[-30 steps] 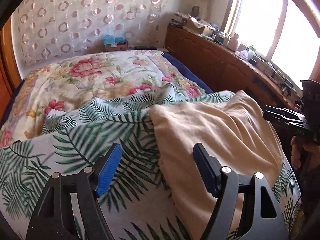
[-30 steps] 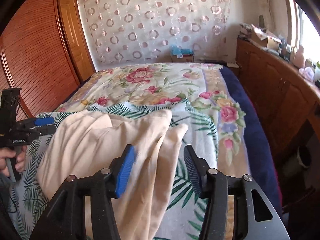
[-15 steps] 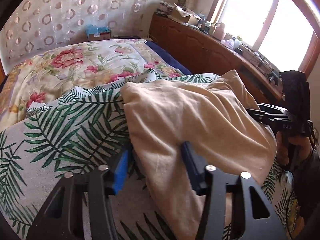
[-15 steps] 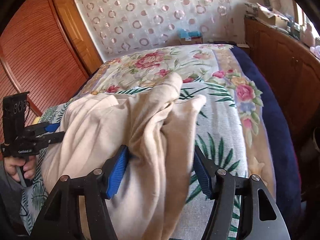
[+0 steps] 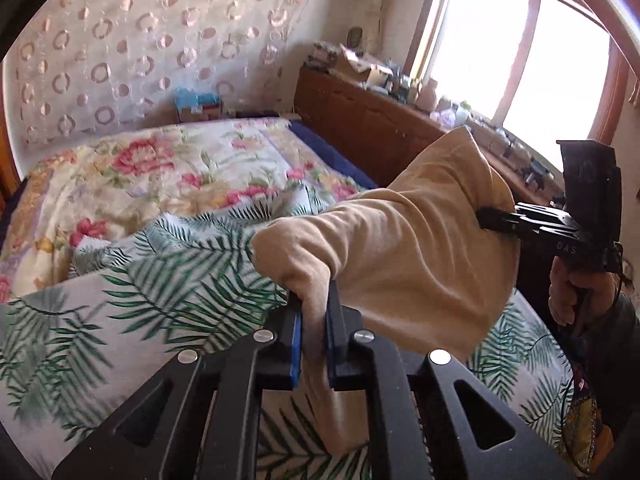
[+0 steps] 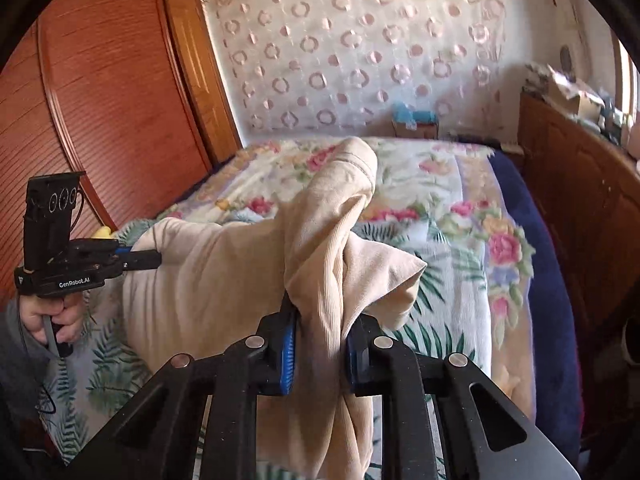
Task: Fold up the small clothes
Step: 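Grasp the folded shirt with both tools and lift it off the bed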
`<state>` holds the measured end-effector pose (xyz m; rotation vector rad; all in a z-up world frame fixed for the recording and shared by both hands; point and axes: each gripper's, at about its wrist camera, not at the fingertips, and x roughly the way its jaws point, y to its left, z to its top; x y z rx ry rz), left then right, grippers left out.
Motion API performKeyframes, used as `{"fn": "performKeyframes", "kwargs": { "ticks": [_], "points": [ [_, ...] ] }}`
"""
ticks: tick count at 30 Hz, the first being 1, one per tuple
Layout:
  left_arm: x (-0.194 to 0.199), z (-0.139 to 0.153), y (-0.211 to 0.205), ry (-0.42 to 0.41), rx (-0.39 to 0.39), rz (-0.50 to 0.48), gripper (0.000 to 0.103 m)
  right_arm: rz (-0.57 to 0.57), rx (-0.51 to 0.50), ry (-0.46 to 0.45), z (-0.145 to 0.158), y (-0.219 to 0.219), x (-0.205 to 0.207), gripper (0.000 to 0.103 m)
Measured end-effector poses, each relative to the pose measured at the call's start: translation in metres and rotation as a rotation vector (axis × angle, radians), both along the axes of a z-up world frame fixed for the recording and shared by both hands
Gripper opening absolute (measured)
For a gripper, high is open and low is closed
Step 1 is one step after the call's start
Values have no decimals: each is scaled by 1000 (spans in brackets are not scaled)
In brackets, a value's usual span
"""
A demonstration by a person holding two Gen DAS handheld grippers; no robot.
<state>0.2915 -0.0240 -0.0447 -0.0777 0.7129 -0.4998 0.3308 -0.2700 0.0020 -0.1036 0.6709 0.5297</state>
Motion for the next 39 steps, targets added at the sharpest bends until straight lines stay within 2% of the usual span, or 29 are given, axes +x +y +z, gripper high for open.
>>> {"fn": "performKeyframes", "kwargs": {
  "ticks": [5, 9, 15, 17, 24, 28, 34, 39],
  "points": [
    [-37, 32, 40, -103, -2, 78, 10, 82, -12, -81, 26, 39, -6, 19],
    [-63, 41, 82, -154, 10, 172, 10, 168, -28, -124, 29, 88, 1, 19],
    [-97, 24, 147, -185, 12, 368, 10, 320, -75, -169, 22, 184, 34, 19],
    [-107, 8, 167, -178, 3, 440, 10, 378, -100, -175, 16, 220, 47, 19],
    [-134, -46, 214, -103, -102, 628, 10, 552, -225, -190, -17, 353, 67, 19],
    [-141, -64, 229, -63, -149, 695, 10, 609, -265, -173, -35, 402, 89, 19],
    [-145, -73, 236, -39, -167, 739, 10, 665, -295, -146, -49, 436, 114, 20],
    [-147, -83, 242, 0, -182, 760, 10, 669, -302, -110, -60, 453, 122, 20]
  ]
}}
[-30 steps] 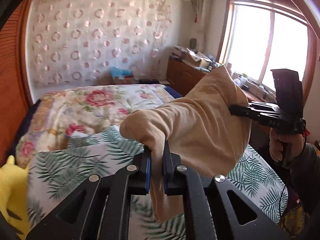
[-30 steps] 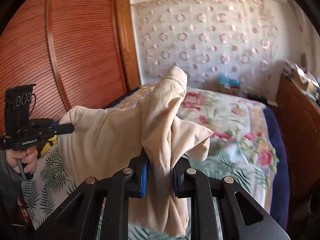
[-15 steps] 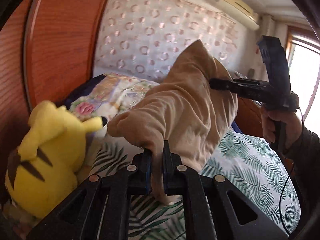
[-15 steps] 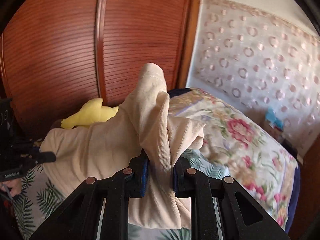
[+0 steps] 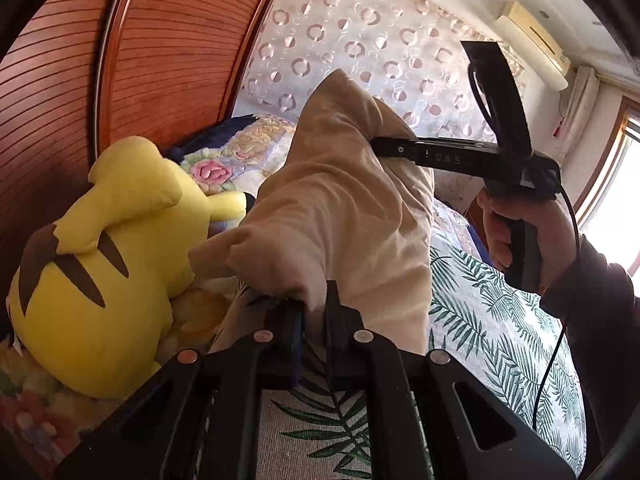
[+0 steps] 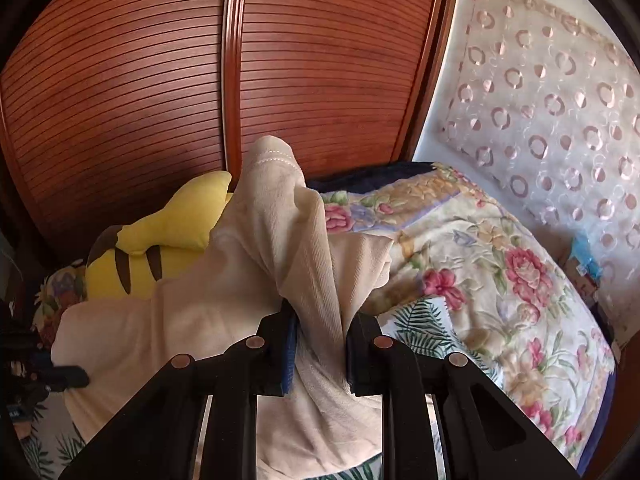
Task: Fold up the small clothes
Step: 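Grasp the folded shirt with both tools and lift it off the bed, then carry the folded shirt beside the yellow plush toy and release both tools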
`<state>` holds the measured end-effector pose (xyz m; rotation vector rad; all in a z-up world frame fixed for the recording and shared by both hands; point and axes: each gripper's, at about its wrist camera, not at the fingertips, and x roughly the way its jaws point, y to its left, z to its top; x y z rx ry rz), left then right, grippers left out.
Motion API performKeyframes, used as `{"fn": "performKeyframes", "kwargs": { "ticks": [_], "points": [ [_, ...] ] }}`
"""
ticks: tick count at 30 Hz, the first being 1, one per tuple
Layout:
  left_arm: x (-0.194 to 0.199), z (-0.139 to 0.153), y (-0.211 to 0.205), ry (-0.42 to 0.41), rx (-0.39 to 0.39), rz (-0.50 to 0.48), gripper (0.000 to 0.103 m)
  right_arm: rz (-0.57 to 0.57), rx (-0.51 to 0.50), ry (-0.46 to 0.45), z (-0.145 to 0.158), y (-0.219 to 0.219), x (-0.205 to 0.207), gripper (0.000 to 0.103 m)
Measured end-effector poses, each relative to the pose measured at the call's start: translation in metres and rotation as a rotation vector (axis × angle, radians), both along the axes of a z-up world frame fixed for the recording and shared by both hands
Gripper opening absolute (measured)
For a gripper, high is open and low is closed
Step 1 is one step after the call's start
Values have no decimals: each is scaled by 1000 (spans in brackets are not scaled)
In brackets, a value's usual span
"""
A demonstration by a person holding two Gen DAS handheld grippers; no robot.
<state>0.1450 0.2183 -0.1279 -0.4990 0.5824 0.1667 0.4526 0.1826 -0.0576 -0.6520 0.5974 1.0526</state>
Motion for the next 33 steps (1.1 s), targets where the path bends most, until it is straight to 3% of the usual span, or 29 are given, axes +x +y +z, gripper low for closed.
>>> {"fn": "performKeyframes", "kwargs": {
  "ticks": [3, 8, 14, 21, 27, 28, 29, 33],
  "points": [
    [0, -2, 4, 20, -2, 3, 10, -29, 6, 30, -2, -1, 3, 24],
    [1, 0, 4, 52, -3, 10, 10, -144, 78, 34, 5, -11, 16, 48],
    [-1, 0, 5, 66, 16, 11, 10, -208, 66, 46, -4, -33, 23, 49],
    [-12, 7, 5, 63, 85, 23, 24, -249, 114, 61, -13, -53, 5, 49],
    [-27, 26, -3, 20, 205, 14, 54, -256, 162, 74, -12, -81, -31, 49],
    [-29, 29, -4, 16, 219, 14, 72, -259, 171, 70, -11, -87, -38, 49],
    [-32, 34, -5, 4, 232, 15, 82, -263, 181, 67, -10, -93, -46, 49],
    [-41, 51, -16, -19, 314, 9, 83, -272, 216, 64, -6, -117, -78, 49]
  ]
}}
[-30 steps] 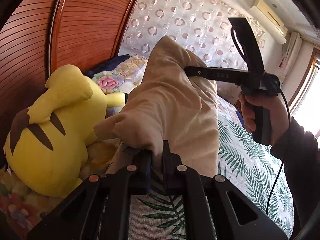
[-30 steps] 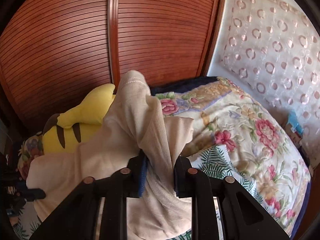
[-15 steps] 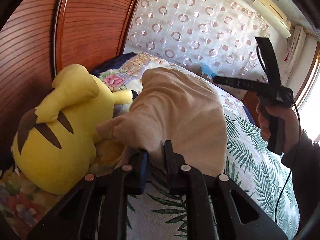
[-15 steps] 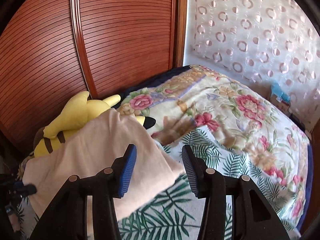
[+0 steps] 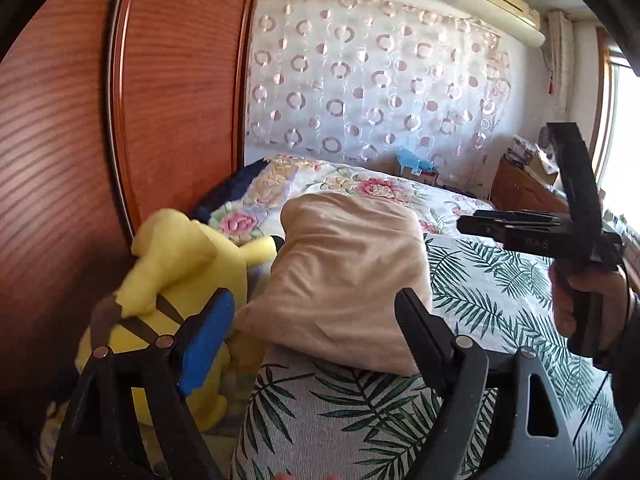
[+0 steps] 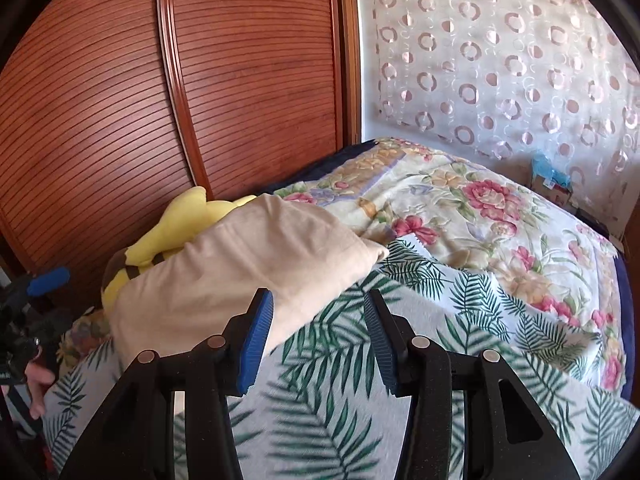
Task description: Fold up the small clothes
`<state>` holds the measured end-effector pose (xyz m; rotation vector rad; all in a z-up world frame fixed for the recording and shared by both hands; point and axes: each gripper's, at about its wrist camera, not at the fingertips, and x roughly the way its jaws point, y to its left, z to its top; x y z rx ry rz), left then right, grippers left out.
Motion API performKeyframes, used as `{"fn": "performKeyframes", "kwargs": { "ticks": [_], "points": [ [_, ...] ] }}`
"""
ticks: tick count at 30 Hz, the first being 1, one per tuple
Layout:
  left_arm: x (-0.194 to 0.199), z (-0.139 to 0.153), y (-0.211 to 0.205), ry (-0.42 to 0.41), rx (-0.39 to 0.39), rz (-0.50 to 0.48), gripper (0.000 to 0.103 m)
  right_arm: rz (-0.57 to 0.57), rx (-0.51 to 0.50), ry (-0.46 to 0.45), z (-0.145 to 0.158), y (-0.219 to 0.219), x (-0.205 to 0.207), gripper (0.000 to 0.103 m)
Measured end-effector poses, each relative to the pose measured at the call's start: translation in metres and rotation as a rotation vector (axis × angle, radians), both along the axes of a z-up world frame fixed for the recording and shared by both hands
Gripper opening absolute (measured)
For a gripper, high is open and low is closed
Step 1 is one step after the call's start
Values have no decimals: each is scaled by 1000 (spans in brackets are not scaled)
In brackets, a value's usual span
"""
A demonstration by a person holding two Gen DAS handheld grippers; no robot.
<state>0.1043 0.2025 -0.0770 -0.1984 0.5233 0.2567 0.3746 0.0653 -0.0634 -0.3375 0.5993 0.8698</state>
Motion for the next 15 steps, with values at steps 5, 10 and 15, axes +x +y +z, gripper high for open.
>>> {"fn": "performKeyframes", "kwargs": {
  "ticks": [5, 10, 15],
  "points": [
    [-7, 15, -18, -18, 50, -18, 83, -30, 36, -22, 7, -36, -40, 49],
    [-10, 23, -38, -32, 56, -74, 83, -76, 50, -63, 15, -71, -82, 49],
    [-11, 30, -61, -43, 65, -122, 83, -110, 84, -78, 25, -105, -122, 60]
  ]
}}
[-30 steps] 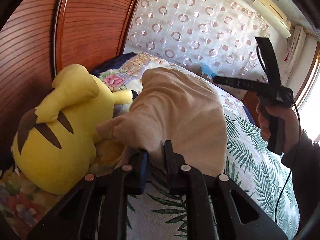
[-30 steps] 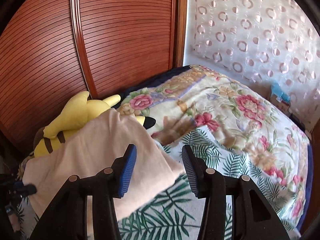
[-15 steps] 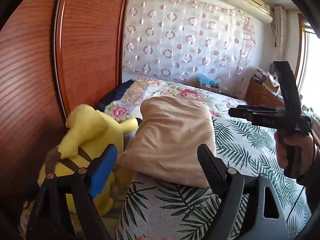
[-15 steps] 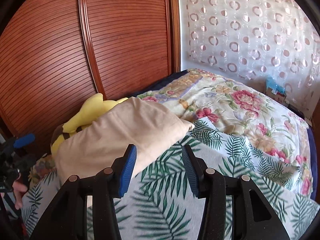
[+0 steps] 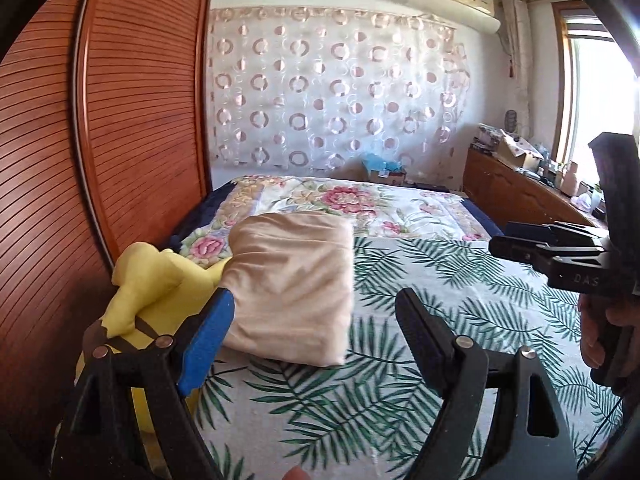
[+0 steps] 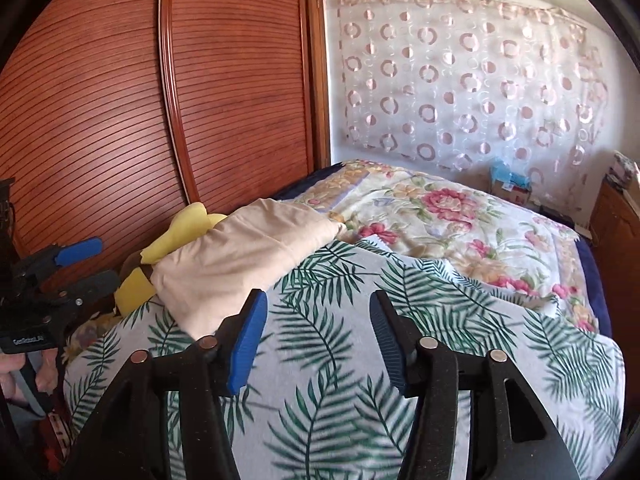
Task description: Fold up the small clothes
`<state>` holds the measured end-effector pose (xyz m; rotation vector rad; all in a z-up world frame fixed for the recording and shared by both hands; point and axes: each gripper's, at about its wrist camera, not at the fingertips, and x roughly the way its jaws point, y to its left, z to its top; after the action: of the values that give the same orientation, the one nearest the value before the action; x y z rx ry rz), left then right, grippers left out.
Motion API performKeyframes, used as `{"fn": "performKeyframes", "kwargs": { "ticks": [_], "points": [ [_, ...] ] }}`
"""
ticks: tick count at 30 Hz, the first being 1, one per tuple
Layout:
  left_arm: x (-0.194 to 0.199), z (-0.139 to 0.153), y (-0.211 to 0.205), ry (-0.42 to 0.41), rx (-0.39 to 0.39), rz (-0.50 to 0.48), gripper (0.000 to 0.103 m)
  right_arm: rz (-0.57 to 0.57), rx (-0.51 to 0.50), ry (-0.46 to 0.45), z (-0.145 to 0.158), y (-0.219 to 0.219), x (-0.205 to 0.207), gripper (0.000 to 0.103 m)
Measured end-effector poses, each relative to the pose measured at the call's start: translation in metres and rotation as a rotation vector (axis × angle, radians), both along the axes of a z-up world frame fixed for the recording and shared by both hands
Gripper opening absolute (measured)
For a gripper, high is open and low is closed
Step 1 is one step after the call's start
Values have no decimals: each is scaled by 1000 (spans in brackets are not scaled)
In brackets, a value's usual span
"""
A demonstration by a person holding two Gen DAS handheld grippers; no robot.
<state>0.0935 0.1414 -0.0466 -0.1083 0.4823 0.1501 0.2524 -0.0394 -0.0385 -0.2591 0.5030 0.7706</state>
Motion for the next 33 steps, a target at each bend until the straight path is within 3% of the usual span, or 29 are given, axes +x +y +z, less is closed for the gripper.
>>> {"fn": "performKeyframes", "kwargs": {
  "ticks": [6, 18, 22, 33],
  "points": [
    [-6, 6, -27, -14, 3, -45, 83, -51, 0, -5, 1, -31, -42, 75],
    [-17, 19, -83, -7, 26, -112, 83, -229, 64, -30, 13, -99, -121, 76],
    [-23, 27, -98, -4, 1, -147, 83, -264, 76, -46, 21, -114, -149, 76],
    [-46, 74, -129, -83, 8, -198, 83, -394, 163, -154, 61, -141, -215, 76]
  ]
}}
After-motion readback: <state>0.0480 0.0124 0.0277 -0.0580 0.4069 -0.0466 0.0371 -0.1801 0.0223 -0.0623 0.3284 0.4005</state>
